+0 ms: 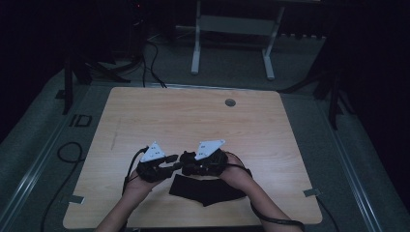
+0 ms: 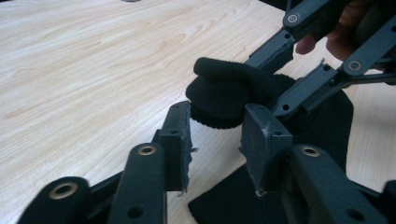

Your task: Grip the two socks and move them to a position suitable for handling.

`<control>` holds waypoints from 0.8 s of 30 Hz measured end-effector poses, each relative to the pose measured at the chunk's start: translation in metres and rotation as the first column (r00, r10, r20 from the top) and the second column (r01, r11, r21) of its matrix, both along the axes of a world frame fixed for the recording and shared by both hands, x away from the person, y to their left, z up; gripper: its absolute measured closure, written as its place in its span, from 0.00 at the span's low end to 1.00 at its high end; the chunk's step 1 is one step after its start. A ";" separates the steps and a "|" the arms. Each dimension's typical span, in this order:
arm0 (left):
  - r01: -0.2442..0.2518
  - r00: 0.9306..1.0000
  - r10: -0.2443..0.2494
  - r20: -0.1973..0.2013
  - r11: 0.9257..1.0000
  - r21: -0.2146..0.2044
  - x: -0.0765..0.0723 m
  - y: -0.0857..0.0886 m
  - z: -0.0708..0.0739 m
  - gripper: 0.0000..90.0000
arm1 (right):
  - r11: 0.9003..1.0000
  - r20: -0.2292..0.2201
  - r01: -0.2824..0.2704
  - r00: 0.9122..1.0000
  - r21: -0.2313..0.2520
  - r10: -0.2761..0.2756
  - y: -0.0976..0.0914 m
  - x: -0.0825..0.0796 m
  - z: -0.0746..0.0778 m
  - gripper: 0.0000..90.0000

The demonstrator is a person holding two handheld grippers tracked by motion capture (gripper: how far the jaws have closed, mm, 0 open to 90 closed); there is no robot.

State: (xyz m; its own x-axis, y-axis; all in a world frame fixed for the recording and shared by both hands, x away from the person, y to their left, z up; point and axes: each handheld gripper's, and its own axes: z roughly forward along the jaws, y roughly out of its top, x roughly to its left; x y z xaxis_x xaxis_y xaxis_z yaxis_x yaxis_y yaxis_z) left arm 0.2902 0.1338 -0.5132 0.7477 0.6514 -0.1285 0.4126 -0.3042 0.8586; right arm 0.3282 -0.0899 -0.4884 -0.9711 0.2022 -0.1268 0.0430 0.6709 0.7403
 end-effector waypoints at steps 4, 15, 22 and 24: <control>0.021 1.000 -0.021 -0.015 1.000 -0.001 0.002 -0.004 0.000 0.80 | 1.000 0.001 -0.003 1.000 -0.005 0.003 -0.001 0.000 0.000 0.79; -0.018 1.000 0.018 -0.003 0.997 0.069 -0.001 -0.013 0.002 1.00 | 0.999 -0.008 0.026 1.000 0.018 -0.026 -0.011 0.003 0.001 0.78; -0.026 1.000 0.026 0.001 0.995 0.092 -0.003 -0.015 0.002 1.00 | 0.995 -0.037 0.052 0.998 0.084 -0.049 -0.024 0.006 0.004 0.80; -0.044 0.999 0.045 -0.003 0.993 0.111 -0.003 -0.013 0.000 1.00 | 0.991 -0.050 0.073 0.996 0.114 -0.068 -0.031 0.008 0.006 0.86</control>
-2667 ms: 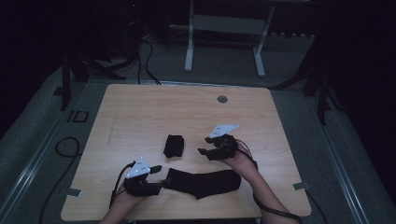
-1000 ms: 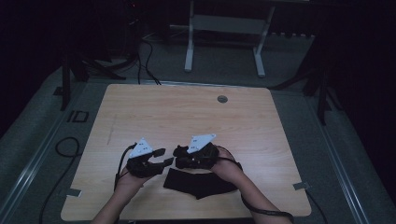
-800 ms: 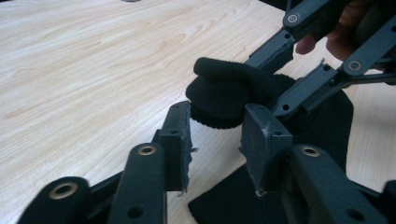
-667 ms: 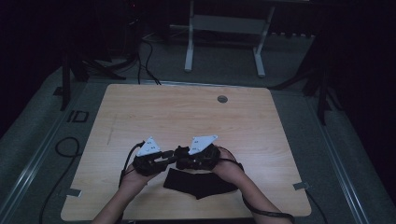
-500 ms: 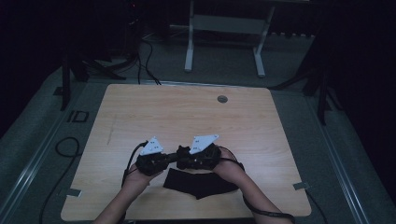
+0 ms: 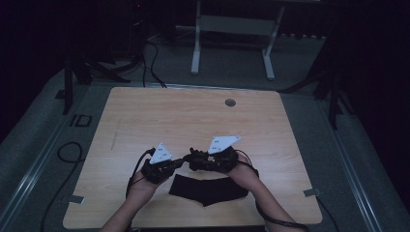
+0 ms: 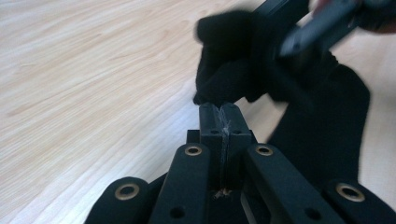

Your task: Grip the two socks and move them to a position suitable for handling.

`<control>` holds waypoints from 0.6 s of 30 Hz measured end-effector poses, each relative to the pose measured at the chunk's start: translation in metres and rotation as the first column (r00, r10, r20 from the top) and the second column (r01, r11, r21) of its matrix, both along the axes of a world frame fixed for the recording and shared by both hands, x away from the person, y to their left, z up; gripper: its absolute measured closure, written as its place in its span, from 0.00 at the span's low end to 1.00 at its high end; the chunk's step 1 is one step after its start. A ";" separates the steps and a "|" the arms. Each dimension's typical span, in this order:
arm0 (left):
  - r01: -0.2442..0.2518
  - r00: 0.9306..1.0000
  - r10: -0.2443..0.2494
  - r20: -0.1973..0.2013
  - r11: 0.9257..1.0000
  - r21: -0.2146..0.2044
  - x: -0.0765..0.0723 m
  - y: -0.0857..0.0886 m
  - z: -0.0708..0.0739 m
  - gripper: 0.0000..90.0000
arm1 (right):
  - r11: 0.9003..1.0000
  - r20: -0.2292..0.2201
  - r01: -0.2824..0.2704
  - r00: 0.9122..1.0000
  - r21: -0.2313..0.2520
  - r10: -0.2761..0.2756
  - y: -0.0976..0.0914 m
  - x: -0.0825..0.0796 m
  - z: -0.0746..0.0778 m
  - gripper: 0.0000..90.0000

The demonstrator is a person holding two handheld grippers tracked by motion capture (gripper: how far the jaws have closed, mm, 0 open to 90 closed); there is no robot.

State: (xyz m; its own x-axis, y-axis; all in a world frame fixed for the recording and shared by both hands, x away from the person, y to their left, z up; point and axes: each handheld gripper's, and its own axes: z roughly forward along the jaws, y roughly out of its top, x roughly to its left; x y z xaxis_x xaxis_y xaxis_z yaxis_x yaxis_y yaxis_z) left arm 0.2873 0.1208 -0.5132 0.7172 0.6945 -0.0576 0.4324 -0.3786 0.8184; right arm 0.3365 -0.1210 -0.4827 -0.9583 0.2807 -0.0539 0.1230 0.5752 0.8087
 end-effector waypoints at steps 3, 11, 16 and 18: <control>-0.022 1.000 0.022 -0.018 0.999 -0.026 0.001 0.009 -0.002 1.00 | 0.998 -0.008 0.063 0.998 0.023 -0.063 -0.014 0.006 0.003 0.90; -0.054 0.998 0.054 0.014 0.998 -0.013 0.001 0.009 0.005 1.00 | 0.992 -0.017 0.121 0.993 0.029 -0.120 -0.032 0.013 0.003 0.89; -0.096 0.995 0.096 0.026 0.995 -0.020 0.006 0.014 0.007 1.00 | 0.984 -0.047 0.163 0.986 0.070 -0.160 -0.040 0.018 0.000 0.89; -0.104 0.995 0.104 0.011 0.994 -0.018 0.009 0.017 0.006 1.00 | 0.983 -0.054 0.168 0.985 0.076 -0.164 -0.042 0.018 -0.002 0.89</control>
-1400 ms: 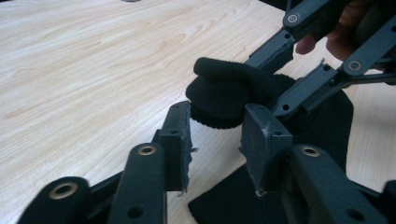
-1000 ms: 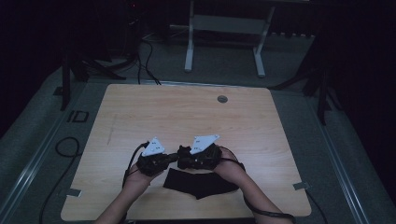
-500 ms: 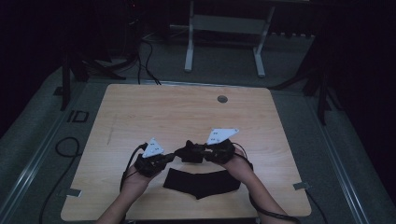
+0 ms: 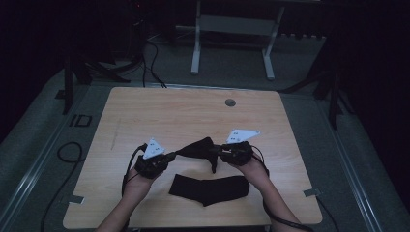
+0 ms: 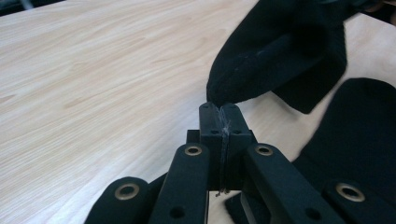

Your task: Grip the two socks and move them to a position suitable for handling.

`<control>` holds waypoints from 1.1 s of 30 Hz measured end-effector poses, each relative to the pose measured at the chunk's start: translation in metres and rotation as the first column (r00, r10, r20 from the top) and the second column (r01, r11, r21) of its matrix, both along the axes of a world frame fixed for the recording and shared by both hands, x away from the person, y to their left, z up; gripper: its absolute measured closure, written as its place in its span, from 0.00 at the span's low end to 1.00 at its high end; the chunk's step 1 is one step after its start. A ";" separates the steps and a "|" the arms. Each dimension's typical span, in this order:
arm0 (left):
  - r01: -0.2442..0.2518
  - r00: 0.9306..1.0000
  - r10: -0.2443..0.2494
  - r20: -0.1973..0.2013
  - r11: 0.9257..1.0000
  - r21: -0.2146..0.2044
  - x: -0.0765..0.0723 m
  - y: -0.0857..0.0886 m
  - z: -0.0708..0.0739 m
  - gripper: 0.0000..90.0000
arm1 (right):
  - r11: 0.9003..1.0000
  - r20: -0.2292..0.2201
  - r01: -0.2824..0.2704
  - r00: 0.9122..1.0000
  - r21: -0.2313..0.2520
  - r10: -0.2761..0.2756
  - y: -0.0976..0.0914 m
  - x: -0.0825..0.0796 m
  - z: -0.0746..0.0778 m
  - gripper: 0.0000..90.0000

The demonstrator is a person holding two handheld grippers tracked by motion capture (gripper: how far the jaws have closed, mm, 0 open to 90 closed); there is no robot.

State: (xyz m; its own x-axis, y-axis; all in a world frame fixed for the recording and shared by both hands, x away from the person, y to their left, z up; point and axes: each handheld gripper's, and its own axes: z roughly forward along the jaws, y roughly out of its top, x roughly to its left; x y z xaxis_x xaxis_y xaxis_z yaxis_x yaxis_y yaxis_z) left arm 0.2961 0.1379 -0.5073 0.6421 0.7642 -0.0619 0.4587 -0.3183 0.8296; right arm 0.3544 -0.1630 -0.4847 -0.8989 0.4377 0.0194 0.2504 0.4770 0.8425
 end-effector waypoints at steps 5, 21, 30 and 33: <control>-0.053 0.999 0.053 -0.010 0.998 0.038 0.003 0.007 -0.007 1.00 | 0.999 -0.037 0.018 0.999 -0.045 -0.020 0.000 0.003 -0.008 0.69; -0.141 0.987 0.146 -0.067 0.987 0.080 0.016 0.031 -0.028 1.00 | 0.939 -0.131 0.079 0.983 -0.334 -0.129 0.014 0.018 -0.065 0.59; -0.105 0.989 0.110 -0.099 0.993 0.057 0.020 0.030 -0.037 1.00 | 0.915 -0.115 0.217 0.956 -0.340 -0.269 -0.010 0.037 -0.064 0.70; -0.080 0.990 0.088 -0.107 0.994 0.073 0.020 0.023 -0.040 1.00 | 0.914 -0.125 0.236 0.949 -0.331 -0.290 -0.016 0.039 -0.064 0.70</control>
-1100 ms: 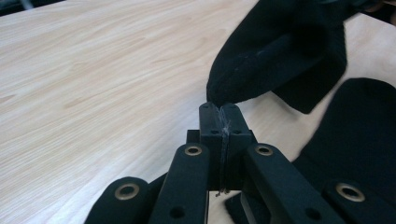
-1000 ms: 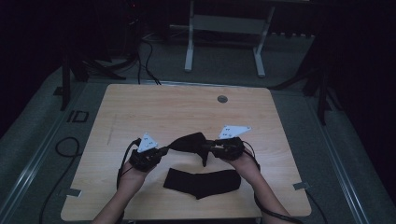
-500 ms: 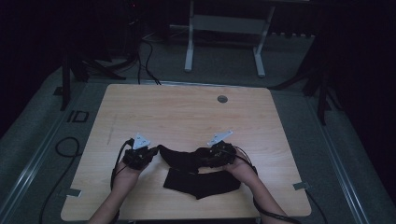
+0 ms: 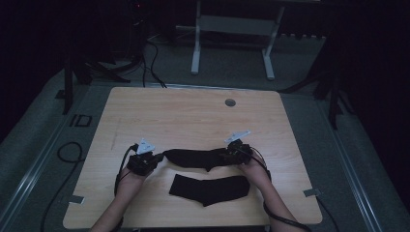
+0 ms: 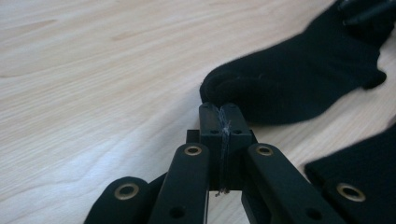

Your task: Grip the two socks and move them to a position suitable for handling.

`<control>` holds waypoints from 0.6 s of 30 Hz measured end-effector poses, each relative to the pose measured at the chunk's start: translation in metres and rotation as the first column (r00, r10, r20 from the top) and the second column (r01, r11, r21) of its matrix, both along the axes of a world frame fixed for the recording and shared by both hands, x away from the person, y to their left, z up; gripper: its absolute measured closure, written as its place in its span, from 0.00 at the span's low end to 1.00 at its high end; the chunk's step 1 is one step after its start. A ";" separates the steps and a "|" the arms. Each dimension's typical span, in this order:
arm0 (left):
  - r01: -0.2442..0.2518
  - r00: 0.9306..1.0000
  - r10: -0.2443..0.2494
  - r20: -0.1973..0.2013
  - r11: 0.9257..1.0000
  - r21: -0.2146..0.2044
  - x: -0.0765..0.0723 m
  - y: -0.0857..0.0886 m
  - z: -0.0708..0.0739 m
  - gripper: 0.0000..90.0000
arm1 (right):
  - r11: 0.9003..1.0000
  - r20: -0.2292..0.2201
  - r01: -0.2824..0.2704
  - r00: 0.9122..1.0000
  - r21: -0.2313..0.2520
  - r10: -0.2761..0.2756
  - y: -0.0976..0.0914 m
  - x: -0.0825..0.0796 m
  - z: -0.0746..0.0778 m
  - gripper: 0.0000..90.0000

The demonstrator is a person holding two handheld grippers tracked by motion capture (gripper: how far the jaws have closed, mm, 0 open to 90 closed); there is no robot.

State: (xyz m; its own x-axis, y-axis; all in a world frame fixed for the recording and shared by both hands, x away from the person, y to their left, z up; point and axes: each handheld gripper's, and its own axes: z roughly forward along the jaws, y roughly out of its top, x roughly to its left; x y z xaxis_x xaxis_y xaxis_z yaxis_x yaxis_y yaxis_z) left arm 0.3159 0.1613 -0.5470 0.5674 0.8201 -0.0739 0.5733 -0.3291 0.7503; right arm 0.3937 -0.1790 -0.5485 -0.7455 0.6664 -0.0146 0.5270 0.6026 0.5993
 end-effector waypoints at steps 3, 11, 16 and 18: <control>0.018 1.000 -0.017 -0.005 1.000 0.014 0.000 -0.006 -0.002 1.00 | 1.000 0.003 0.021 1.000 0.014 -0.021 -0.012 -0.001 -0.001 0.68; 0.021 1.000 -0.021 -0.009 0.999 0.033 0.005 -0.012 -0.005 1.00 | 0.994 -0.005 0.097 0.995 0.060 -0.097 -0.040 0.000 0.003 0.58; 0.038 0.999 -0.037 -0.029 0.999 0.024 0.005 -0.012 -0.005 0.97 | 0.984 0.009 0.148 0.989 0.102 -0.150 -0.059 0.000 0.012 0.56; 0.023 0.999 -0.022 -0.033 0.999 0.026 0.005 -0.010 -0.005 0.85 | 0.981 0.009 0.163 0.986 0.108 -0.165 -0.063 -0.001 0.013 0.56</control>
State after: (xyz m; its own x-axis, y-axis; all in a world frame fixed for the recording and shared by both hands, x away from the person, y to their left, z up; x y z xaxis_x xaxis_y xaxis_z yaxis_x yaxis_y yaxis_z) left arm 0.3208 0.1513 -0.5525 0.5830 0.8093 -0.0714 0.5901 -0.3614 0.7219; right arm 0.3929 -0.2423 -0.5353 -0.6262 0.7780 0.0506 0.6020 0.4412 0.6655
